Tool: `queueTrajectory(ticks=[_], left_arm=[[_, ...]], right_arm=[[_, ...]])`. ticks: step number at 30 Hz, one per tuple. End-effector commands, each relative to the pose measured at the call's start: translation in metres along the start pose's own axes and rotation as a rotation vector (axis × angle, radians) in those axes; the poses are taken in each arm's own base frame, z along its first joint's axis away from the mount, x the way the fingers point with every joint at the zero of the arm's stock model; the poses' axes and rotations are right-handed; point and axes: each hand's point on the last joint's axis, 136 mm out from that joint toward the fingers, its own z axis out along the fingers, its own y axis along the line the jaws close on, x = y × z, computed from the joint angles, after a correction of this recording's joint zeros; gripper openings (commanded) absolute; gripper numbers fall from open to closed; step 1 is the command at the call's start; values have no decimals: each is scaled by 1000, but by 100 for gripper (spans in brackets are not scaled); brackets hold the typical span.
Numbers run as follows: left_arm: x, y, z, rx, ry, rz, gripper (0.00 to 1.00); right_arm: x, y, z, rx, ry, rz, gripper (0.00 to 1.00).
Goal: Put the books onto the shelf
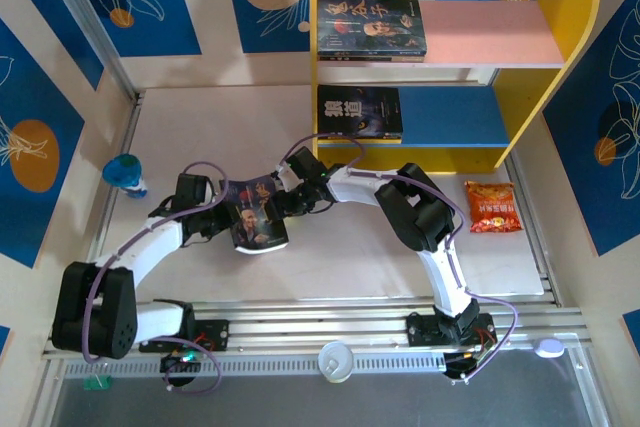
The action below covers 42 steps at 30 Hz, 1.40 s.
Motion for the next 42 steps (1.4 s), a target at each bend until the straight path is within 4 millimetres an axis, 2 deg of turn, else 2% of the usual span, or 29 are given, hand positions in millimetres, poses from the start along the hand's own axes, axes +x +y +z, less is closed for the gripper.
queueTrajectory(ticks=[1, 11, 17, 22, 28, 36, 42], left_arm=[[-5, -20, -8, 68, -8, 46, 13], [-15, -30, -28, 72, -52, 80, 0], [-25, -46, -54, 99, -106, 122, 0], [-35, -65, -87, 134, -166, 174, 0], [-49, -96, -144, 196, -277, 244, 0], [-76, -155, -245, 334, -502, 360, 0], [-92, -200, -314, 485, -662, 423, 0]], right_arm=[[33, -25, 6, 45, 95, 86, 48], [16, -30, -29, 66, 11, 87, 52], [5, -23, -58, 65, -58, 72, 53], [-3, -14, -84, 63, -116, 49, 54], [-10, 4, -115, 60, -184, 14, 55], [-15, 41, -164, 33, -293, -54, 57], [-15, 73, -205, 0, -389, -110, 61]])
